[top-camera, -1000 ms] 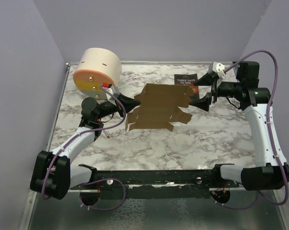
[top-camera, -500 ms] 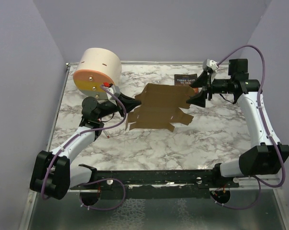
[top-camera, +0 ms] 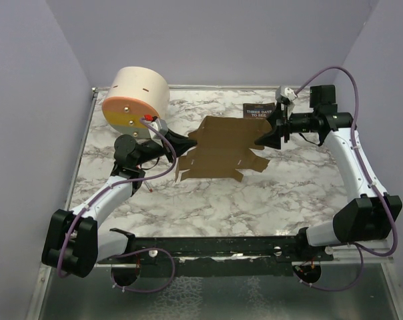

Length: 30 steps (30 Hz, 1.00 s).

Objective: Fold the paper box

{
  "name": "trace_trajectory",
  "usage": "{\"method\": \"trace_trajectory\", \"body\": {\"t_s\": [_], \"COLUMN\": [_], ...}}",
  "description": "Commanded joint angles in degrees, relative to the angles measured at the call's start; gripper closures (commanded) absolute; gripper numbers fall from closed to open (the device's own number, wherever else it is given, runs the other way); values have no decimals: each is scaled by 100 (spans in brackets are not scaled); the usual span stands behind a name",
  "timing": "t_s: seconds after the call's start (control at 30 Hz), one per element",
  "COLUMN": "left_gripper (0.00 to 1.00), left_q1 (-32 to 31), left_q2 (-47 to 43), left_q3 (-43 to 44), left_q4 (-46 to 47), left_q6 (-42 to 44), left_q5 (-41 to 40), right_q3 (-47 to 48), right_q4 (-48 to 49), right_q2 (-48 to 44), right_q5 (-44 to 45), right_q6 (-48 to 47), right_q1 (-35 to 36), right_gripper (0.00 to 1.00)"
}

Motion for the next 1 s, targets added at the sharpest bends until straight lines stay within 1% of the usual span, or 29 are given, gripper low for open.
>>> {"method": "trace_trajectory", "body": {"t_s": [0.0, 0.17, 0.27, 0.37, 0.67, 0.77, 0.97], "left_gripper": [100, 100, 100, 100, 100, 100, 100], "left_q1": [-20, -19, -19, -27, -27, -23, -26], "left_q2": [2, 19, 28, 24, 54, 63, 64], "left_q3": [152, 152, 152, 152, 160, 165, 169], "left_q4": [238, 270, 291, 293, 309, 309, 294], "left_q6": [-10, -41, -58, -59, -58, -58, -50], "left_q5": [131, 171, 184, 183, 198, 194, 188], "right_q3": [-105, -99, -94, -98, -118, -129, -166], "right_q4": [464, 651, 713, 715, 600, 560, 531], "right_q2": [30, 43, 65, 95, 110, 115, 73], "right_q5": [-182, -219, -234, -235, -233, -233, -245], "right_q6": [211, 313, 335, 327, 168, 114, 47], "right_q1": [119, 132, 162, 184, 225, 237, 242], "right_gripper": [37, 39, 45, 54, 59, 63, 76]}}
